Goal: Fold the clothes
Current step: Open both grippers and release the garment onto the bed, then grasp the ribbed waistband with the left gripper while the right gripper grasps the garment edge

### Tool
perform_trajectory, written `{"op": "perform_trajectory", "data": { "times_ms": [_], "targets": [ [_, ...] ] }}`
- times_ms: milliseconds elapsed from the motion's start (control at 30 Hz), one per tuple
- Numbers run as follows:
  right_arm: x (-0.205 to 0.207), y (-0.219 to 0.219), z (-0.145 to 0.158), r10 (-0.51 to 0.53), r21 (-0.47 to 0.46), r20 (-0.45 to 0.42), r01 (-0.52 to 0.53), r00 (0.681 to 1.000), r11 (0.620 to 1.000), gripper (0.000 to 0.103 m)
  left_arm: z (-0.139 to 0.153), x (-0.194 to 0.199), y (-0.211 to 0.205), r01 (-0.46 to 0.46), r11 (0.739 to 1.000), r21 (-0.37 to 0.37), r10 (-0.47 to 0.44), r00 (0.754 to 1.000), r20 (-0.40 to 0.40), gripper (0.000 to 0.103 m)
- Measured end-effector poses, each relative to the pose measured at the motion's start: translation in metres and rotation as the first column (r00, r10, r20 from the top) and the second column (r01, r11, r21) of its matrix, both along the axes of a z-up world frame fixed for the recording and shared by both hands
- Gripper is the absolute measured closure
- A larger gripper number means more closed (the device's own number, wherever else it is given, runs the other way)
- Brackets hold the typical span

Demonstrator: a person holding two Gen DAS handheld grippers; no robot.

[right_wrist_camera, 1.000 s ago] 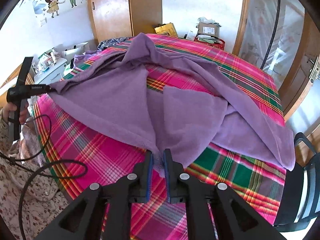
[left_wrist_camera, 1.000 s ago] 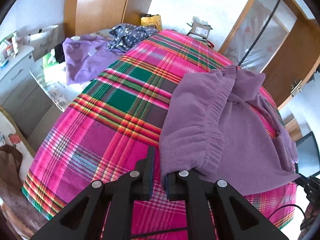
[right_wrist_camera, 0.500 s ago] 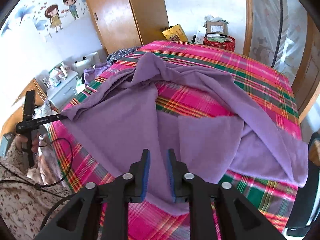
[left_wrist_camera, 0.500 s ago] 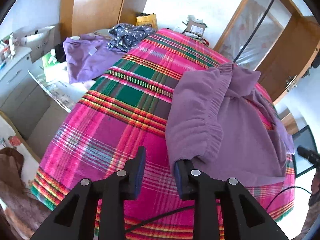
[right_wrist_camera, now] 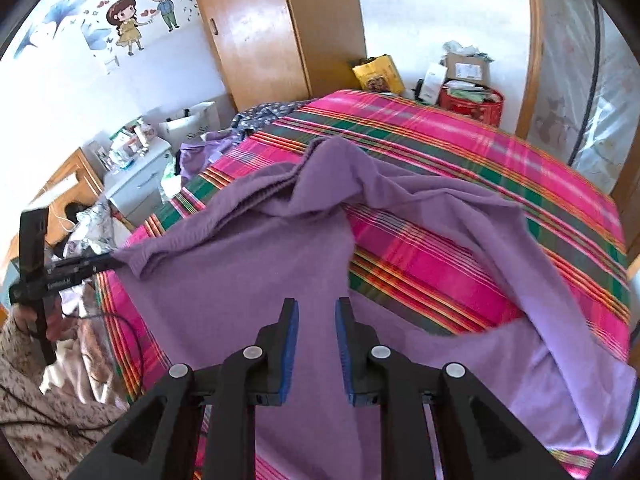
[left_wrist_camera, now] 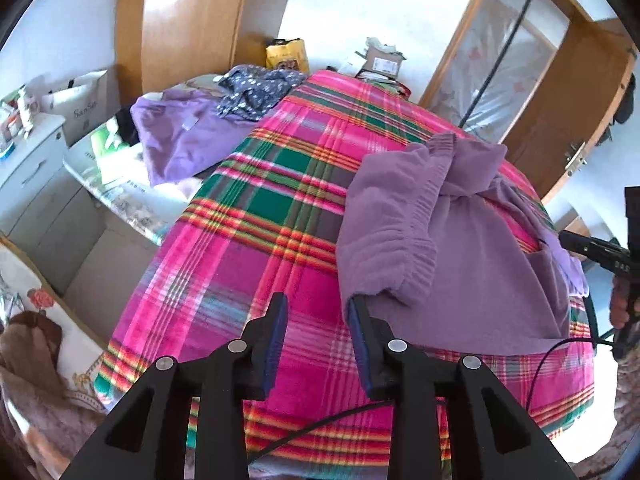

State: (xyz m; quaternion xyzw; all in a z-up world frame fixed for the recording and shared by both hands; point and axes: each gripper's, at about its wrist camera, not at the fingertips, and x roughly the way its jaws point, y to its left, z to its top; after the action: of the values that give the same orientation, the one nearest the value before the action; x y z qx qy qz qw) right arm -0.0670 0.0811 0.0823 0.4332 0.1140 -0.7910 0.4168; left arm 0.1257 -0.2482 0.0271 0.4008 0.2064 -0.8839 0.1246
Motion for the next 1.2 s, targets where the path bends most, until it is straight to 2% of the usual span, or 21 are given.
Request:
{"op": "perform_trajectory", "data": {
  "times_ms": [100, 167, 300, 467, 500, 633, 700, 833, 1000, 1133, 1200],
  "targets": [
    [-0.004, -0.017, -0.006, 0.026, 0.004, 0.015, -0.026, 1.000, 1.000, 0.084, 0.001, 0.008, -0.007, -0.042, 0.999, -0.018, 0.042, 0.999, -0.002, 0.072],
    [-0.006, -0.029, -0.008, 0.047, 0.004, 0.015, -0.047, 0.999, 0.999, 0.084, 0.003, 0.007, -0.008, -0.040, 0.999, -0.012, 0.040, 0.999, -0.010, 0.072],
    [-0.014, -0.047, -0.007, 0.051, -0.027, 0.023, -0.051, 0.998, 0.998, 0.083, 0.008, -0.012, 0.008, 0.025, 0.998, -0.058, -0.026, 1.000, -0.012, 0.072],
    [-0.027, -0.076, -0.012, 0.044, -0.051, 0.030, -0.042, 0.999, 0.998, 0.076, 0.007, -0.050, 0.032, 0.092, 0.988, -0.124, -0.089, 0.996, 0.027, 0.072],
    [-0.029, -0.083, -0.014, 0.042, -0.048, 0.031, -0.040, 0.999, 0.998, 0.075, 0.008, -0.056, 0.037, 0.106, 0.985, -0.133, -0.103, 0.994, 0.023, 0.072],
    [-0.039, -0.104, -0.019, 0.041, -0.063, 0.032, -0.039, 0.999, 0.997, 0.074, 0.006, -0.077, 0.061, 0.151, 0.949, -0.276, -0.139, 0.988, 0.061, 0.072],
    [-0.045, -0.111, -0.020, 0.040, -0.089, 0.037, -0.037, 0.999, 0.995, 0.073, 0.001, -0.086, 0.066, 0.160, 0.945, -0.284, -0.140, 0.986, 0.088, 0.072],
    [-0.066, -0.122, -0.032, 0.000, -0.105, 0.122, 0.013, 0.993, 0.994, 0.069, -0.011, -0.099, 0.073, 0.168, 0.940, -0.298, -0.131, 0.981, 0.140, 0.072],
    [-0.088, -0.129, -0.047, -0.024, -0.147, 0.224, 0.058, 0.974, 0.987, 0.061, -0.012, -0.103, 0.082, 0.203, 0.931, -0.304, -0.171, 0.977, 0.128, 0.069],
    [-0.104, -0.133, -0.058, -0.060, -0.161, 0.303, 0.113, 0.951, 0.981, 0.060, -0.020, -0.108, 0.079, 0.192, 0.932, -0.309, -0.146, 0.976, 0.164, 0.067],
    [-0.109, -0.136, -0.061, -0.065, -0.161, 0.315, 0.121, 0.947, 0.980, 0.060, -0.020, -0.107, 0.078, 0.193, 0.931, -0.309, -0.148, 0.975, 0.164, 0.066]
  ]
}}
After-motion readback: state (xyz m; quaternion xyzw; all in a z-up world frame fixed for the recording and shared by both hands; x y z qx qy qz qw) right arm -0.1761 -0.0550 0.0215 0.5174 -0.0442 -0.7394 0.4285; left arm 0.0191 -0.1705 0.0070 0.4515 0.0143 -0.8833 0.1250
